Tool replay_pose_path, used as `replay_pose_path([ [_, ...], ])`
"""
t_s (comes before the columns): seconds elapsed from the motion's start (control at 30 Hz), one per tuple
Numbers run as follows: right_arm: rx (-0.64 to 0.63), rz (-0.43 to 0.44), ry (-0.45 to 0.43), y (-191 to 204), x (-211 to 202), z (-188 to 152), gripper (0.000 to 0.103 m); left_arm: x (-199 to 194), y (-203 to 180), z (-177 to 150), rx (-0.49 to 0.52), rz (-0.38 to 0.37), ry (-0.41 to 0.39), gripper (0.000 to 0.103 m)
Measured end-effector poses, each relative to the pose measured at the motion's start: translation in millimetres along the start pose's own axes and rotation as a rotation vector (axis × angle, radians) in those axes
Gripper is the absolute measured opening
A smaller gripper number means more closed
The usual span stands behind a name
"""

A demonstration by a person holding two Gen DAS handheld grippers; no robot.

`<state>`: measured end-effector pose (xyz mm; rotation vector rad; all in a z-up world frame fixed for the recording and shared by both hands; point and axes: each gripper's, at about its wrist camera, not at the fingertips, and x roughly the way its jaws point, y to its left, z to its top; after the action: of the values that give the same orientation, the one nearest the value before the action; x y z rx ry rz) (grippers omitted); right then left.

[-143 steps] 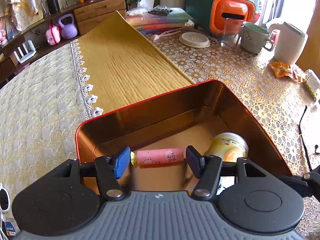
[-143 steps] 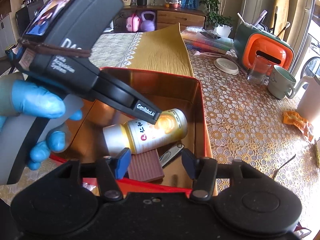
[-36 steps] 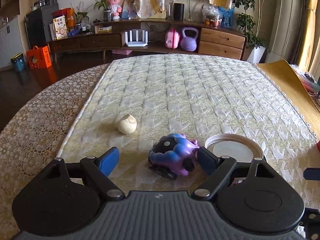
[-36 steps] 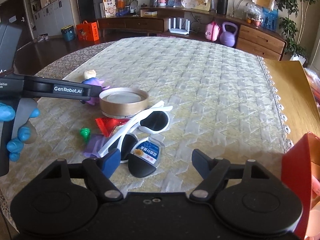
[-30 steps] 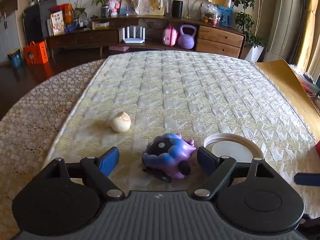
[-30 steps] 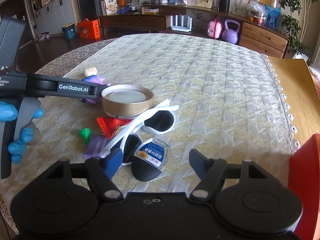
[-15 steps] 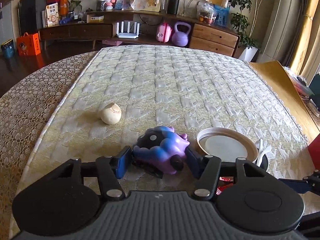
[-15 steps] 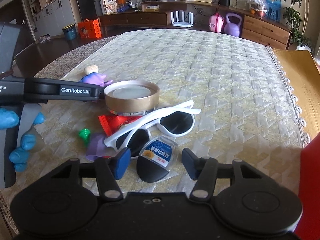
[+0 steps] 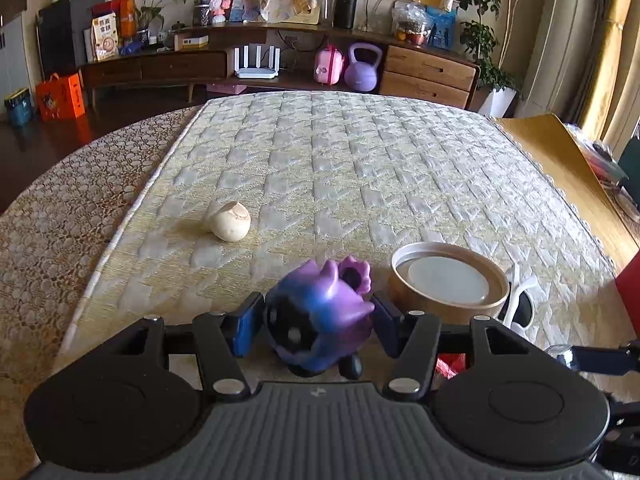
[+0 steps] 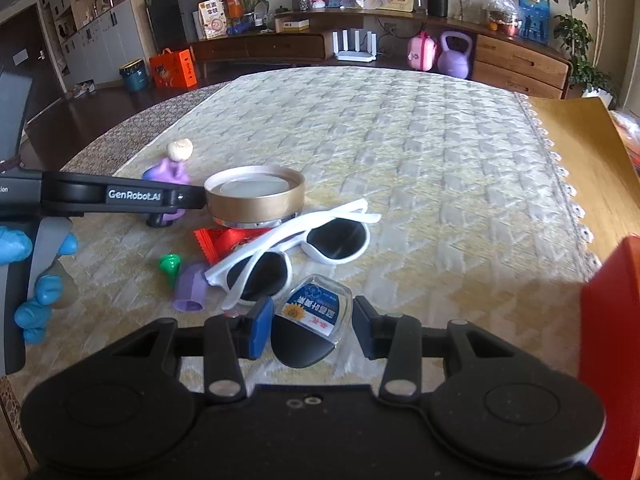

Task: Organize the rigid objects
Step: 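Grasp the purple spiky toy with the left gripper while the right gripper grasps the blue-labelled bottle, then carry the purple toy and blue-labelled bottle over the red tin with both grippers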

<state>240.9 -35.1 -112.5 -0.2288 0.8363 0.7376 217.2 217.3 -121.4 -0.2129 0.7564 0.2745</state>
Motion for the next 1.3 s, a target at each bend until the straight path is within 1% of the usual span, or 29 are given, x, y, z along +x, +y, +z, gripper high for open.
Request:
replay_pose_path([
  [0.13,0.024,-0.003,-0.014,-6.4,-15.9,-4.9,0.042,-11.6,-0.6,-1.9,0.006,-0.006,-0.009,0.057],
  [0.23,0.044,-0.012,-0.026,-11.2,-28.9,-9.3,0.042,-21.1,-1.1,-3.2,0.001,-0.024,-0.013,0.056],
  [0.33,0.061,-0.012,-0.043,-16.2,-43.7,-13.2,0.042,-30.2,-4.0,-4.6,0.005,-0.033,-0.011,0.051],
  [0.47,0.069,-0.022,-0.068,-21.4,-61.8,-17.9,0.042,-40.9,-10.6,-8.4,0.018,-0.036,-0.015,0.05],
  [0.63,0.074,-0.031,-0.098,-26.4,-85.0,-23.3,0.042,-55.0,-15.7,-11.9,0.004,-0.046,-0.01,0.05],
  [0.8,0.077,-0.047,-0.125,-35.6,-104.2,-28.4,0.042,-70.2,-23.6,-14.5,-0.021,-0.08,-0.001,0.05],
  [0.93,0.084,-0.075,-0.132,-47.7,-116.8,-34.4,0.042,-79.9,-37.7,-17.8,-0.008,-0.101,0.005,0.05],
  [1.1,0.115,-0.122,-0.149,-71.6,-132.6,-43.8,0.042,-91.0,-62.8,-18.5,0.035,-0.137,-0.002,0.05],
  [1.3,0.157,-0.172,-0.162,-100.0,-147.2,-56.4,0.042,-92.6,-100.1,-15.0,0.079,-0.183,0.007,0.05],
])
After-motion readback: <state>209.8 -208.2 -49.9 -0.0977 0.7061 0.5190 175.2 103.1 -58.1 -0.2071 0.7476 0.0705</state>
